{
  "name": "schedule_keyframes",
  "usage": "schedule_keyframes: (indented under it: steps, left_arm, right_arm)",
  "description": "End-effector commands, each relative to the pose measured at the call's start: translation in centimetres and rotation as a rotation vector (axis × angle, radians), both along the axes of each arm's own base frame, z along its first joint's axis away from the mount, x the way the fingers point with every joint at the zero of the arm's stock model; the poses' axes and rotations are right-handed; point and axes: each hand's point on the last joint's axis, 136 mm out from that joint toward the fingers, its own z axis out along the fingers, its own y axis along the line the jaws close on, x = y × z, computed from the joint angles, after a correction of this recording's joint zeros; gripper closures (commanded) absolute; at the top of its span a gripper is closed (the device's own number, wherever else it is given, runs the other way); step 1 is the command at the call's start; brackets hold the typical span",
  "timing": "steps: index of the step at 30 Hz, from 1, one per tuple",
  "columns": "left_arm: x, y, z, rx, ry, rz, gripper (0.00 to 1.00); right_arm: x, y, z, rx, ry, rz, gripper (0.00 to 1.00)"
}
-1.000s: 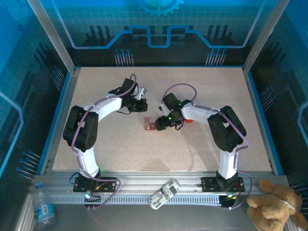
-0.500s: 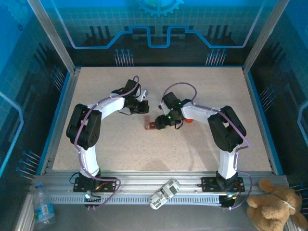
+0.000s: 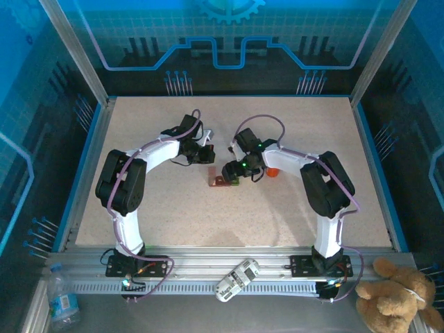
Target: Sort the pills into containers
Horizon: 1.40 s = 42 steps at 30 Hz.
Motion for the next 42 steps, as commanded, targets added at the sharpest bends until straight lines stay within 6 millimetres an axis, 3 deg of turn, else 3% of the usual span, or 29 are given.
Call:
schedule_keyframes:
  steps: [1,30,42]
  left_arm:
    - [0.0,-0.3,0.0,0.006,0.011,-0.005,1.00]
    - [-1.6,-0.2,-1.3,0.018,0.081,-0.038,1.00]
    - [-2.9,-0.9,0.7,-0.039,0.071,-0.058,1.00]
  right_arm:
    - [0.2,-0.2,-1.1,-0.006,0.043,-0.021,0.19]
    - [0.0,-0.8,-2.7,-0.024,0.071,-0.057,0.20]
    - [-0.1,-0.9,-3.1,-0.030,0.081,-0.066,0.20]
